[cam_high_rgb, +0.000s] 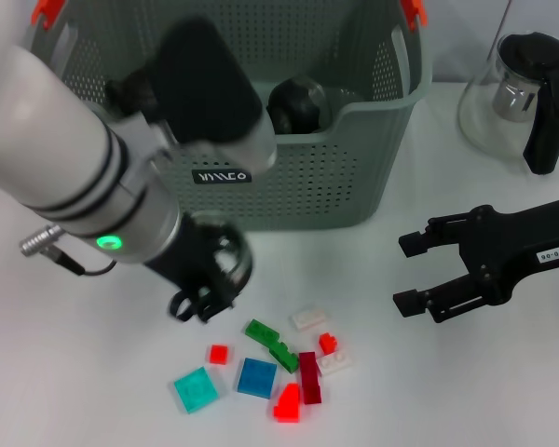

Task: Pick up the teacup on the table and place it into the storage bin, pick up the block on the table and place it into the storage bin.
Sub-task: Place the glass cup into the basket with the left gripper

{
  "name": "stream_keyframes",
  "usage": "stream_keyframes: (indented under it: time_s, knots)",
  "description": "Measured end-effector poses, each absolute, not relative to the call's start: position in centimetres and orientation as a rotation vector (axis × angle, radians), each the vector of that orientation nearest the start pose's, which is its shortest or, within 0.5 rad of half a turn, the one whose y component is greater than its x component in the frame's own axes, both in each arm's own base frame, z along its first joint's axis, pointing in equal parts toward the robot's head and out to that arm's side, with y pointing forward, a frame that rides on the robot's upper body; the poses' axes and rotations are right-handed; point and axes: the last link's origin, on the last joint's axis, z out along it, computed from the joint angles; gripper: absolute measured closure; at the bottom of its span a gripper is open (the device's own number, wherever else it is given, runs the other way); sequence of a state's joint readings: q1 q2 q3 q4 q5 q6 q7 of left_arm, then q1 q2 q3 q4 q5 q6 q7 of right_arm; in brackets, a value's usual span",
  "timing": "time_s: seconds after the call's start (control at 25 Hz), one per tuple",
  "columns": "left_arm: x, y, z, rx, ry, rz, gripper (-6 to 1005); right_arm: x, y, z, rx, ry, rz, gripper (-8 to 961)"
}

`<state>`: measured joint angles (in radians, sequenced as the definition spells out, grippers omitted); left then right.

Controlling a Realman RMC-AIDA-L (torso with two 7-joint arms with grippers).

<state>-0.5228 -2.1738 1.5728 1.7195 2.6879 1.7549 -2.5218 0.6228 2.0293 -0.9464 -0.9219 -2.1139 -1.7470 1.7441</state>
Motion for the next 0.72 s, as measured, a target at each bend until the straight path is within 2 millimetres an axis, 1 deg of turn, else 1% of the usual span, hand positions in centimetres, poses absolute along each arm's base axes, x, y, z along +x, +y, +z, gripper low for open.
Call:
stream_keyframes:
  time_s: [0.12, 0.16, 0.24, 0.36, 0.4, 0.52, 0.64, 0.72]
  knots:
    - [-10.9, 29.7, 0.3, -2.773, -0.519, 0.429, 948, 20.7, 33.8, 1.7, -3.089, 0.589, 0.315, 12]
    - [-10.1, 29.5, 1.0, -2.796, -0.511, 0.337, 948, 20.7, 33.8, 1.7, -3.09, 0.589, 0.314, 12]
    - [-9.1, 29.4, 2.2, -2.814, -0.491, 0.211, 947, 20.6, 33.8, 1.6, -3.091, 0.589, 0.313, 12]
    - [-7.3, 30.2, 5.0, -2.795, -0.436, 0.007, 947, 20.7, 33.8, 1.6, -3.091, 0.589, 0.313, 12]
    - [-6.9, 30.5, 5.6, -2.78, -0.423, -0.033, 947, 20.7, 33.8, 1.6, -3.092, 0.589, 0.312, 12]
    - [-6.4, 33.0, 8.0, -2.693, -0.403, -0.158, 948, 20.4, 33.8, 1.5, -3.101, 0.579, 0.308, 12]
    - [-7.3, 36.6, 9.3, -2.631, -0.465, -0.24, 948, 20.2, 33.8, 1.3, -3.108, 0.572, 0.308, 12]
    - [-8.5, 39.2, 9.5, -2.601, -0.535, -0.277, 947, 20.1, 33.8, 1.3, -3.113, 0.569, 0.309, 11]
